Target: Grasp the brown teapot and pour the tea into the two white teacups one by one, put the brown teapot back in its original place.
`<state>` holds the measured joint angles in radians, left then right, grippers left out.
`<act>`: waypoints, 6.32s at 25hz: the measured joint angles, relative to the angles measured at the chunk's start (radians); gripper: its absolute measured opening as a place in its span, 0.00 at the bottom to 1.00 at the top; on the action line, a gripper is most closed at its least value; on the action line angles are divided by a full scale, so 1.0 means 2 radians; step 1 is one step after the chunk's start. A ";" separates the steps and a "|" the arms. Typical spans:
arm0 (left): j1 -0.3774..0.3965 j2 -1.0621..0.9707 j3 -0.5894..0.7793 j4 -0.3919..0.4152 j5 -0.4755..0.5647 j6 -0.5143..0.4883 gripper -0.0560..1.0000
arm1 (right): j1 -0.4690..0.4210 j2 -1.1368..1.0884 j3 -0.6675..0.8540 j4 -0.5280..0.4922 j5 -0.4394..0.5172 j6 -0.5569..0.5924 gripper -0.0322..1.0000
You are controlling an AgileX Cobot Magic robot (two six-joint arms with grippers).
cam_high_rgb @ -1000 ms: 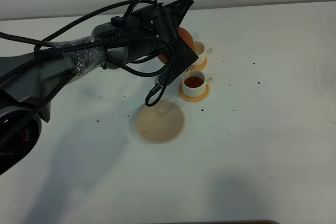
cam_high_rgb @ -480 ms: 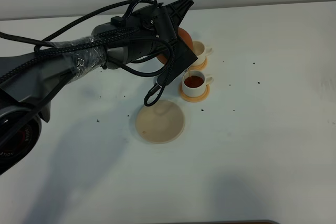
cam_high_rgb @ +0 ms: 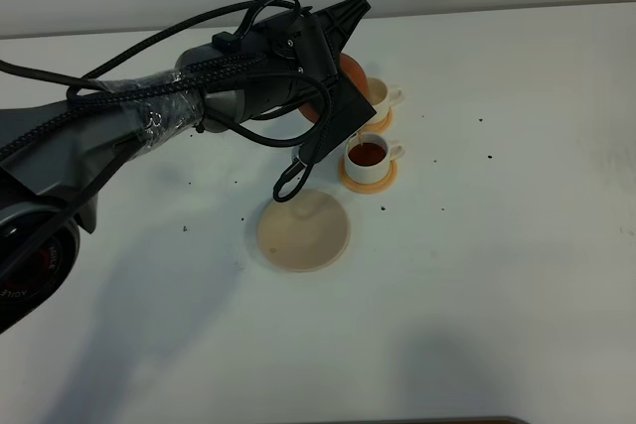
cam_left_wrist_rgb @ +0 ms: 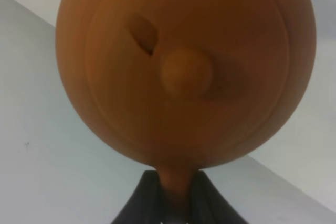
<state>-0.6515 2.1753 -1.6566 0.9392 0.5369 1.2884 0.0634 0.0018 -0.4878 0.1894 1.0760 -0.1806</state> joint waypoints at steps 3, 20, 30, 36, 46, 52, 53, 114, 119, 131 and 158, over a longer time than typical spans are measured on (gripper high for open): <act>0.000 0.000 0.000 0.000 0.000 0.003 0.16 | 0.000 0.000 0.000 0.000 0.000 0.000 0.26; 0.000 0.000 0.000 0.000 0.000 0.006 0.16 | 0.000 0.000 0.000 0.000 0.000 0.000 0.26; 0.000 0.000 0.000 0.000 -0.002 0.006 0.16 | 0.000 0.000 0.000 0.000 0.000 0.000 0.26; 0.000 0.000 0.000 0.000 -0.002 0.006 0.16 | 0.000 0.000 0.000 0.000 0.000 0.000 0.26; 0.000 0.000 0.000 -0.001 -0.002 0.006 0.16 | 0.000 0.000 0.000 0.000 0.000 0.000 0.26; 0.000 0.000 0.000 -0.030 0.011 0.006 0.16 | 0.000 0.000 0.000 0.000 0.000 0.000 0.26; 0.000 0.000 0.000 -0.038 0.013 0.006 0.16 | 0.000 0.000 0.000 0.000 0.000 0.000 0.26; 0.102 -0.073 0.017 -0.269 0.098 -0.220 0.16 | 0.000 0.000 0.001 0.000 0.000 0.000 0.26; 0.109 -0.070 0.017 -0.264 0.058 -0.168 0.16 | 0.000 0.000 0.001 0.000 0.000 0.000 0.26; 0.109 0.021 -0.073 -0.216 0.034 -0.149 0.16 | 0.000 0.000 0.001 0.000 0.000 0.000 0.26; 0.079 0.055 -0.102 -0.139 -0.004 -0.113 0.16 | 0.000 0.000 0.001 0.000 0.000 0.000 0.26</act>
<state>-0.4927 2.2849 -1.8600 0.6615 0.5286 1.0633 0.0634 0.0018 -0.4866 0.1894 1.0760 -0.1806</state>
